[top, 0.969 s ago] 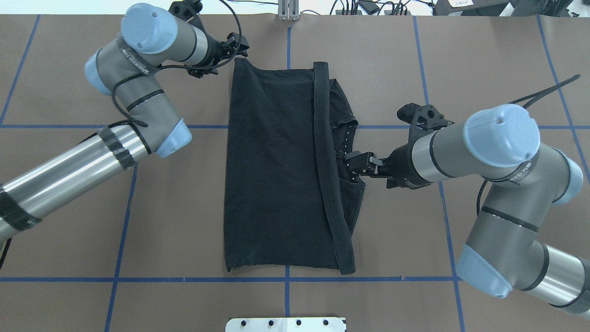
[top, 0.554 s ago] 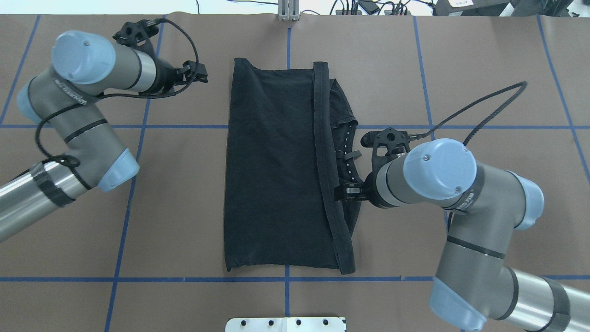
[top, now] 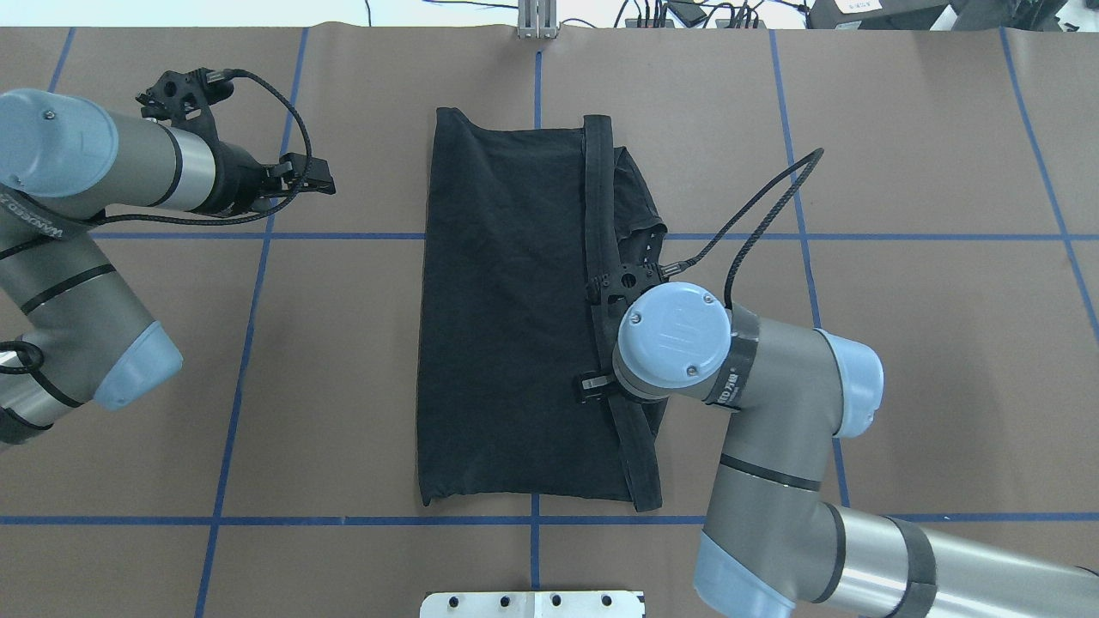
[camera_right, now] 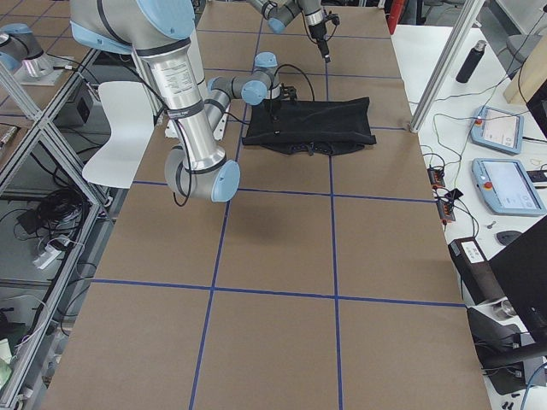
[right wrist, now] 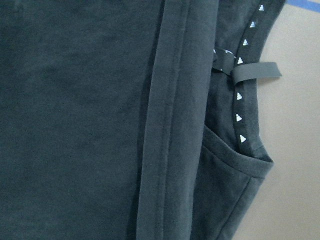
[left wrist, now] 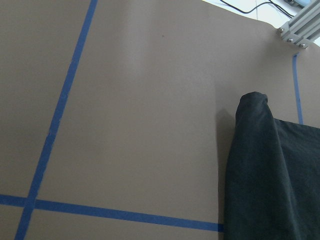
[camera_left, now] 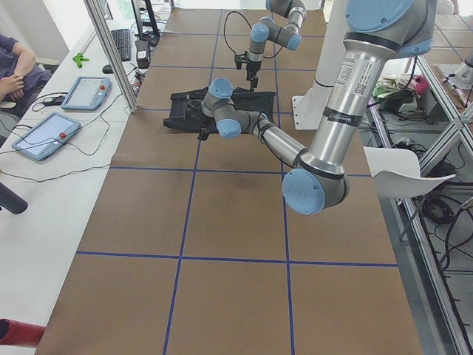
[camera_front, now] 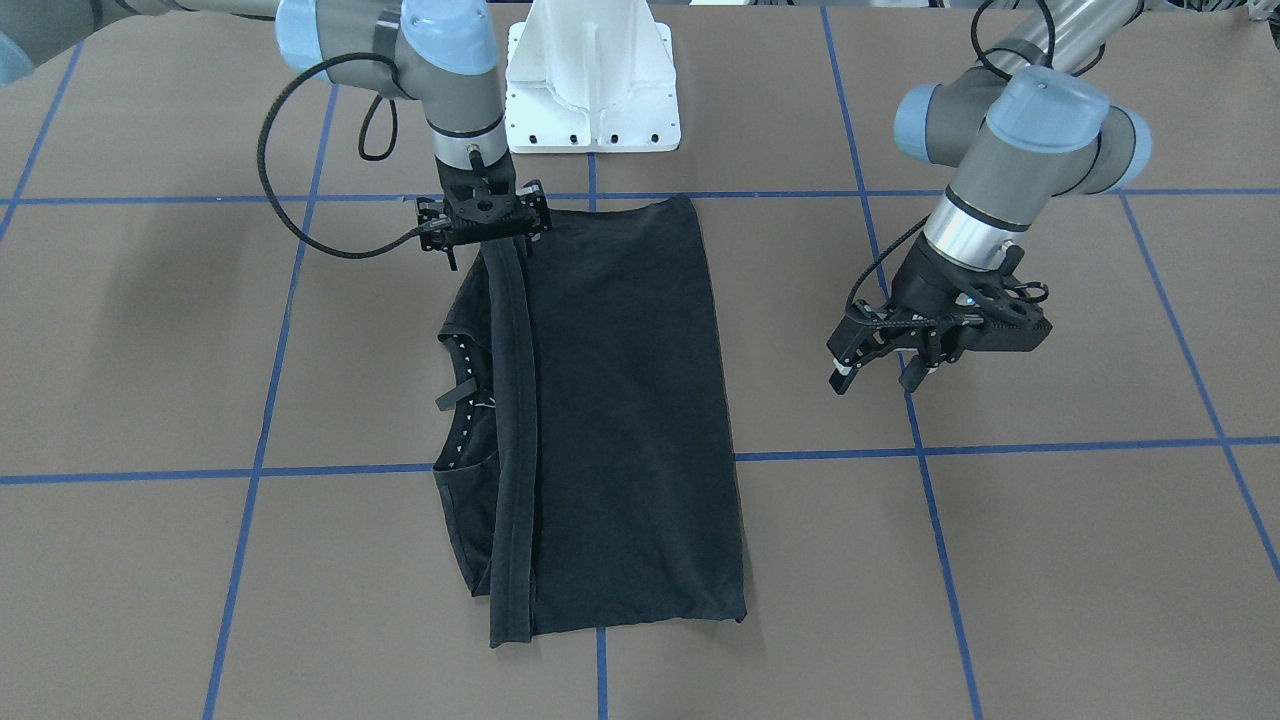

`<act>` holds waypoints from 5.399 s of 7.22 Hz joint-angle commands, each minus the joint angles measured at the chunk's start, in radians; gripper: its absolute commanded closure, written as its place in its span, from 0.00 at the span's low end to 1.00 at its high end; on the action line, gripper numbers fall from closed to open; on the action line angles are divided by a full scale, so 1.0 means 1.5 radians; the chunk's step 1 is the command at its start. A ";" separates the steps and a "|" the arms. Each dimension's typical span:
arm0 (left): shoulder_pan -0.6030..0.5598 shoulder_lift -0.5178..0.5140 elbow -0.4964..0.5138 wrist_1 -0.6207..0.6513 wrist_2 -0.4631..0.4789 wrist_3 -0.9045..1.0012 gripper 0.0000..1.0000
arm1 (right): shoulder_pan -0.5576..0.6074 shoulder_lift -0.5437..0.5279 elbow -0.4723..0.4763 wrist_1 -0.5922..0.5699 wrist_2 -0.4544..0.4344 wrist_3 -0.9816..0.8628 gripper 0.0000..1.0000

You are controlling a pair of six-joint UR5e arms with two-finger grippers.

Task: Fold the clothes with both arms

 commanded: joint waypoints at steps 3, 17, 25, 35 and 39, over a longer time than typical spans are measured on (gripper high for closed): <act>0.001 0.002 0.001 0.000 -0.001 0.000 0.00 | -0.004 0.025 -0.066 -0.017 0.002 -0.003 0.00; 0.007 -0.006 0.005 0.000 0.000 -0.007 0.00 | 0.073 -0.108 -0.014 -0.030 0.051 -0.090 0.00; 0.007 -0.006 0.023 -0.004 -0.001 -0.004 0.00 | 0.037 -0.024 -0.028 -0.032 0.047 -0.096 0.00; 0.008 -0.017 0.027 -0.006 -0.002 -0.010 0.00 | 0.042 -0.063 -0.033 -0.068 0.061 -0.106 0.00; 0.008 -0.019 0.027 -0.005 -0.002 -0.010 0.00 | 0.109 -0.111 0.018 -0.066 0.106 -0.140 0.00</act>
